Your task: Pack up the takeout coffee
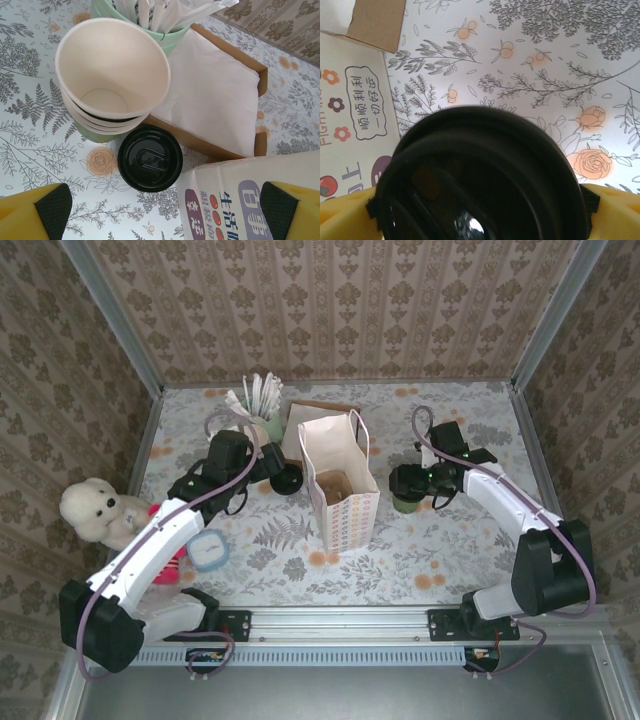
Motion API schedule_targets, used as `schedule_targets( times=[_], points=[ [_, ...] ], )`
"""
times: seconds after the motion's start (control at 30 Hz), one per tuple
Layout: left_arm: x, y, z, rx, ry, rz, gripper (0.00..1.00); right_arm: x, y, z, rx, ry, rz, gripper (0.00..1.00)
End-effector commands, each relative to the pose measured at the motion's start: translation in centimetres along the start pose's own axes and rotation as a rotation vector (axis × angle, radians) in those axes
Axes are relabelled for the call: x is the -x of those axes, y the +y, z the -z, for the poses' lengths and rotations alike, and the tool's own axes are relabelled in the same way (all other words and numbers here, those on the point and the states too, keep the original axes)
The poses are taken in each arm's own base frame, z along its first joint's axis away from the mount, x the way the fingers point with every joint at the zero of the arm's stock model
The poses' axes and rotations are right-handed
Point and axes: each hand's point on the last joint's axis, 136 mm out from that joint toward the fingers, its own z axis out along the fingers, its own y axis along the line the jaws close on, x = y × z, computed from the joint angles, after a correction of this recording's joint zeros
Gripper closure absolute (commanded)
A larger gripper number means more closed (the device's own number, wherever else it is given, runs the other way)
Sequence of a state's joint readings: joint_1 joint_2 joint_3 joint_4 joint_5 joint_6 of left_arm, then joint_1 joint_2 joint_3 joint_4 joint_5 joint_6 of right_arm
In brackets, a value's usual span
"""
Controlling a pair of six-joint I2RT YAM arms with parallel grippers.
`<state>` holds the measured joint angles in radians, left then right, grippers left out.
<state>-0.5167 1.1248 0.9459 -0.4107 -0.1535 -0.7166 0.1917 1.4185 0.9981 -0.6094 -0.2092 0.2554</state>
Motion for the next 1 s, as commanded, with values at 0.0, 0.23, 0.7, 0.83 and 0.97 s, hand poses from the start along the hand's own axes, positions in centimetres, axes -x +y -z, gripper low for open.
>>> schedule_targets(
  times=[0.0,0.23,0.7,0.83,0.97],
  points=[
    [0.1,-0.3,0.5,-0.027,-0.016,-0.028,0.00,-0.1,-0.4,1.3,-0.046,-0.031,0.016,0.00],
    [-0.3,-0.2,0.3,-0.028,-0.010,-0.029,0.00,-0.2,-0.1,2.4,-0.063,-0.020,-0.015,0.00],
    [0.1,0.7,0.0,0.015,-0.015,-0.008,0.00,1.0,0.9,4.2,-0.223,0.033,-0.114,0.00],
    [0.2,0.7,0.1,0.011,-0.020,-0.005,0.00,1.6,1.0,4.0,-0.271,0.076,-0.083,0.00],
    [0.1,1.1,0.0,0.024,-0.019,-0.002,0.00,1.5,1.6,3.3,-0.262,0.145,-0.086,0.00]
  ],
)
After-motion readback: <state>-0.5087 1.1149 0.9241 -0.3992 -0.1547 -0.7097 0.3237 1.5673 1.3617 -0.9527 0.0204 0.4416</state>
